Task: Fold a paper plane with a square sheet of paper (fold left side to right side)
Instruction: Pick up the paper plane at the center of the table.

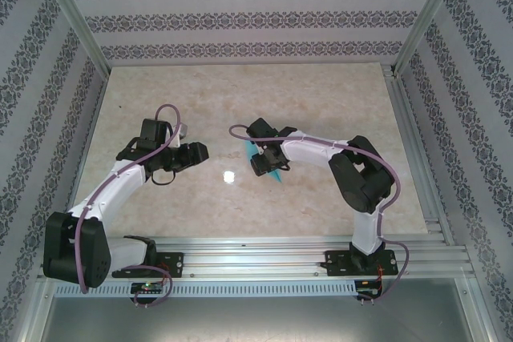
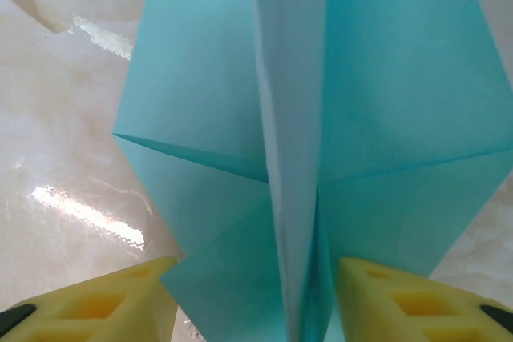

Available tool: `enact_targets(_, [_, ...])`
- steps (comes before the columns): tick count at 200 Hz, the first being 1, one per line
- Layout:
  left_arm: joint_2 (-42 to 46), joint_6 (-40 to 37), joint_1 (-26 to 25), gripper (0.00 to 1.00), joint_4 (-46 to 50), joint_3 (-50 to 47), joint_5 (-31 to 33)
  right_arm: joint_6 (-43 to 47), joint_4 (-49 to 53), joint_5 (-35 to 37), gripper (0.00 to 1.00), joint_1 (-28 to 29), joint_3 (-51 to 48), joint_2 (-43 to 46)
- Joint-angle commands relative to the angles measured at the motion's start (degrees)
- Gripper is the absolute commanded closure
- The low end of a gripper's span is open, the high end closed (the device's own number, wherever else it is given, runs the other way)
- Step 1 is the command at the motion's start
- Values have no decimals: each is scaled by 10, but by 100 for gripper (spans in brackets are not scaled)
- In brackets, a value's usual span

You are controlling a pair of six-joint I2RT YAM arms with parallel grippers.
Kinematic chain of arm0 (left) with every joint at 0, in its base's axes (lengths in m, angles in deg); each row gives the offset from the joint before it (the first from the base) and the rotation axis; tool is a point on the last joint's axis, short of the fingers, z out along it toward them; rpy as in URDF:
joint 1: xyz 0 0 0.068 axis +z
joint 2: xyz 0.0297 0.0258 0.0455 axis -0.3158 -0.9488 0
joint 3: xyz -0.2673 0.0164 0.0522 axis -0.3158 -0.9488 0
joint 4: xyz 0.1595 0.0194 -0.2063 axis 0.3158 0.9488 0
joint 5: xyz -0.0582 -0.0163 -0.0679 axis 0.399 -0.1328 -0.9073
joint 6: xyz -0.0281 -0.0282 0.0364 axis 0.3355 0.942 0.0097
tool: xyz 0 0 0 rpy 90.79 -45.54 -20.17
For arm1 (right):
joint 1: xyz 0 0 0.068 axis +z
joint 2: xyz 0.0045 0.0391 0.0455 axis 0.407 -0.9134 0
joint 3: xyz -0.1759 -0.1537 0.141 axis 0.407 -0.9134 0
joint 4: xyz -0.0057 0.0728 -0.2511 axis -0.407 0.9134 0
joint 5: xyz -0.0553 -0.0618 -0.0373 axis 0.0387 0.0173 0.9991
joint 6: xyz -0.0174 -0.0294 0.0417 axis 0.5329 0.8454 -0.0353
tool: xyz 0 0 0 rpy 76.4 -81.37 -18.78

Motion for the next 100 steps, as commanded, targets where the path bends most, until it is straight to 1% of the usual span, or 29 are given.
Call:
enact_targets(1, [16,-16,7,37,10,-8,7,2,9,16,53,-3,18,-11])
enact_targets(36, [17,-19,8,36,14,-8,10,4,15,13,62,-10,23,-8])
enact_targets(79, [17,-19,7,36,12,-12,12,5,20,5,65,-19,25,13])
enact_targets(100, [16,-18,7,36,10,-15,12,7,21,1,70,-21,27,16])
